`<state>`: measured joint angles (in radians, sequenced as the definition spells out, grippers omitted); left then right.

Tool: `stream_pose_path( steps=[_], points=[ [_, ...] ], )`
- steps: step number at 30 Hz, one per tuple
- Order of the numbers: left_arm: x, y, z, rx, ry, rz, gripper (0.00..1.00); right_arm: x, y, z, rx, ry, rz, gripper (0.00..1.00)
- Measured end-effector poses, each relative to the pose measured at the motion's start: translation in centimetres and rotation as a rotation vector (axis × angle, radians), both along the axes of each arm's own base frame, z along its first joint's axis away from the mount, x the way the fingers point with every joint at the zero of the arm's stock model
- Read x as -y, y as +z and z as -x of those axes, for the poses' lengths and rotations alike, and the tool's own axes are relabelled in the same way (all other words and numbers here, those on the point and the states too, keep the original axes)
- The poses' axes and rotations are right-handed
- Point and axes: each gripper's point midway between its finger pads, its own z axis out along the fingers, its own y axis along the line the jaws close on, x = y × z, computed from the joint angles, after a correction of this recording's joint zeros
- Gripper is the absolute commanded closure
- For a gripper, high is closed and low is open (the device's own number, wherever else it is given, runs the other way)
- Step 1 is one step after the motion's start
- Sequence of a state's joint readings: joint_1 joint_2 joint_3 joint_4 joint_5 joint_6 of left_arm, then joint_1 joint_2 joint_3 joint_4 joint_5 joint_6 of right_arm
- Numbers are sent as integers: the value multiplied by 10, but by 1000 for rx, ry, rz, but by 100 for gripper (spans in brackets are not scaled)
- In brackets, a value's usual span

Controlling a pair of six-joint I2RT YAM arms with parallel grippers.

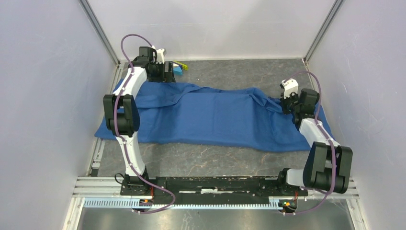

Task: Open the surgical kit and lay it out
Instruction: Open the surgical kit at the center of the board.

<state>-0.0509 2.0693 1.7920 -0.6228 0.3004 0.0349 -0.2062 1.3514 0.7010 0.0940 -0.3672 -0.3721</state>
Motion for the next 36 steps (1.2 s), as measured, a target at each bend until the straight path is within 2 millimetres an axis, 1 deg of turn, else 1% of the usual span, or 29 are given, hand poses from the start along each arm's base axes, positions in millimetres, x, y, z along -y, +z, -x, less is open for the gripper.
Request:
stream_pose_path(
  steps=[11, 21, 31, 36],
  points=[
    [2, 6, 9, 15, -47, -7, 0, -15, 28, 44, 26, 76, 44, 100],
    [-1, 9, 19, 15, -83, -34, 0, -37, 41, 89, 30, 197, 56, 100],
    [3, 23, 24, 46, -113, -58, 0, -44, 45, 132, 0, 283, 151, 100],
    [1, 26, 29, 50, -130, -92, 0, -44, 56, 150, -32, 342, 217, 100]
  ],
)
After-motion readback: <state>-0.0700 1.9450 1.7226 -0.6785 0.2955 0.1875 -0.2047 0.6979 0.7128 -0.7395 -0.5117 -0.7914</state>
